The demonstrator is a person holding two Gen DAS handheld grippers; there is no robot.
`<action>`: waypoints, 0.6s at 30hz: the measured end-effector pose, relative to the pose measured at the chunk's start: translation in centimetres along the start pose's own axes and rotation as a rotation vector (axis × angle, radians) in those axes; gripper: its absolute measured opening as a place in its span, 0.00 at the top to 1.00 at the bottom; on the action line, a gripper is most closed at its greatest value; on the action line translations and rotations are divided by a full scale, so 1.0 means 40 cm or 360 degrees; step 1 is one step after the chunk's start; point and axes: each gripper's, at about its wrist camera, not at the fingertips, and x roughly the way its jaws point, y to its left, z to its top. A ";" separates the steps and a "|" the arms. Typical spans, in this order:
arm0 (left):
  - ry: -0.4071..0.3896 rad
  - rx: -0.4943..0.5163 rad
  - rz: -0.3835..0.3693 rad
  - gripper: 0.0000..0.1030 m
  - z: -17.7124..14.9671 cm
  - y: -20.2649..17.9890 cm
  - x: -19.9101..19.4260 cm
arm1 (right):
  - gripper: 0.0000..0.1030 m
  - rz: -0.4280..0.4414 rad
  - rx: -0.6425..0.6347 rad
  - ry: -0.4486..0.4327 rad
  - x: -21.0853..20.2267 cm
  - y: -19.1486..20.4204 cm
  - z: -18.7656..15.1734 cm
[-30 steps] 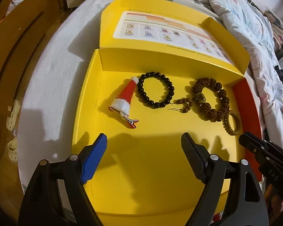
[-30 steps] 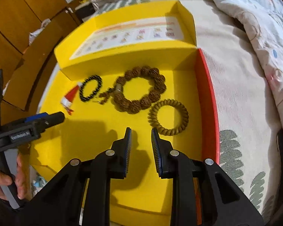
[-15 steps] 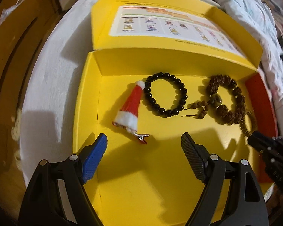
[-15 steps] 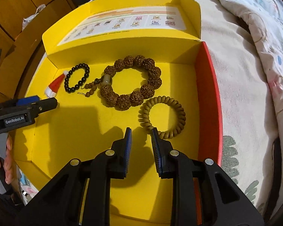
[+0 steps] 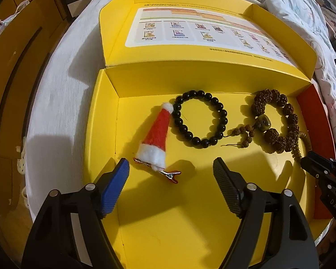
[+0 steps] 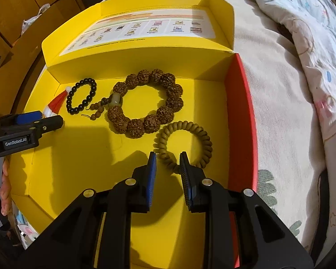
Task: Organize jewelry
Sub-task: 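Move both open tools back over the jewelry box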
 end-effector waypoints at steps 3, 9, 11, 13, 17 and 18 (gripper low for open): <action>-0.0002 0.0007 0.0016 0.27 0.007 -0.003 0.006 | 0.75 0.0006 -0.0008 -0.0005 0.004 0.005 0.005; 0.0011 0.0018 0.0032 0.27 0.002 -0.010 0.009 | 0.76 -0.0051 -0.0088 0.0005 0.013 0.032 0.007; 0.0015 0.0020 0.0029 0.27 -0.003 -0.014 0.007 | 0.76 -0.0082 -0.0107 0.0005 0.017 0.038 0.009; 0.0013 0.0024 0.0030 0.27 -0.007 -0.018 0.006 | 0.76 -0.0102 -0.0114 0.0006 0.022 0.044 0.008; 0.0014 0.0032 0.0031 0.27 -0.008 -0.021 0.008 | 0.76 -0.0190 -0.0188 -0.0003 0.036 0.062 -0.001; 0.0014 0.0038 0.0031 0.27 -0.008 -0.022 0.008 | 0.76 -0.0198 -0.0198 -0.0005 0.037 0.065 -0.001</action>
